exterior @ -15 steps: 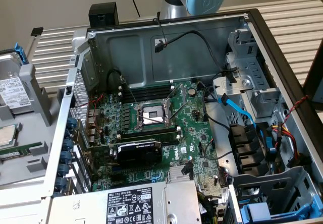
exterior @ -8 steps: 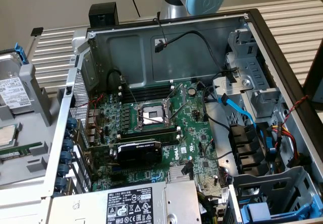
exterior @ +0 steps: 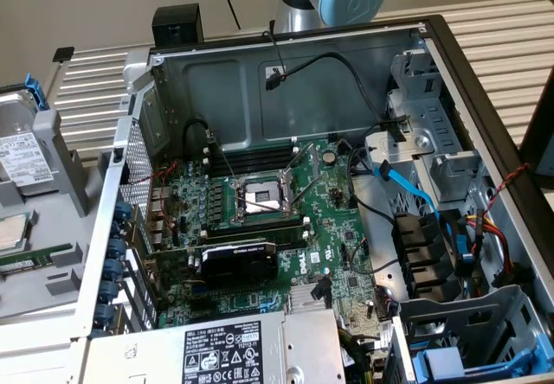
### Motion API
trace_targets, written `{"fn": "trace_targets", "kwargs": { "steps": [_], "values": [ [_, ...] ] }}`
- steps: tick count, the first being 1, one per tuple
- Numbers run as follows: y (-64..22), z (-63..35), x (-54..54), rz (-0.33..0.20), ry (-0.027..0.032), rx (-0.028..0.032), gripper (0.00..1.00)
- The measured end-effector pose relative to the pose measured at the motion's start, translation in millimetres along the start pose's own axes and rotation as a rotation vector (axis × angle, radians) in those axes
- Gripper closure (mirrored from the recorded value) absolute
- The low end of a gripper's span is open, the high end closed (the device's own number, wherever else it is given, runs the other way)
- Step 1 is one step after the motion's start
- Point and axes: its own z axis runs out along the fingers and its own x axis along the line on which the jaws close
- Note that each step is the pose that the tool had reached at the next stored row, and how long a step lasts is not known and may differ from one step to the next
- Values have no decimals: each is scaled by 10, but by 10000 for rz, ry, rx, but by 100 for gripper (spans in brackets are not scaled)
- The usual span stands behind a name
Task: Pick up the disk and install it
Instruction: 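Pick up the disk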
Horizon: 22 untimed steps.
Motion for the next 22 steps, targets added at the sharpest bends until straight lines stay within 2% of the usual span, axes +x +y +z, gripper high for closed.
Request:
{"fn": "trace_targets", "kwargs": {
  "steps": [22],
  "values": [
    [-1,11,-1,-3991,138,100,89]
  ]
}}
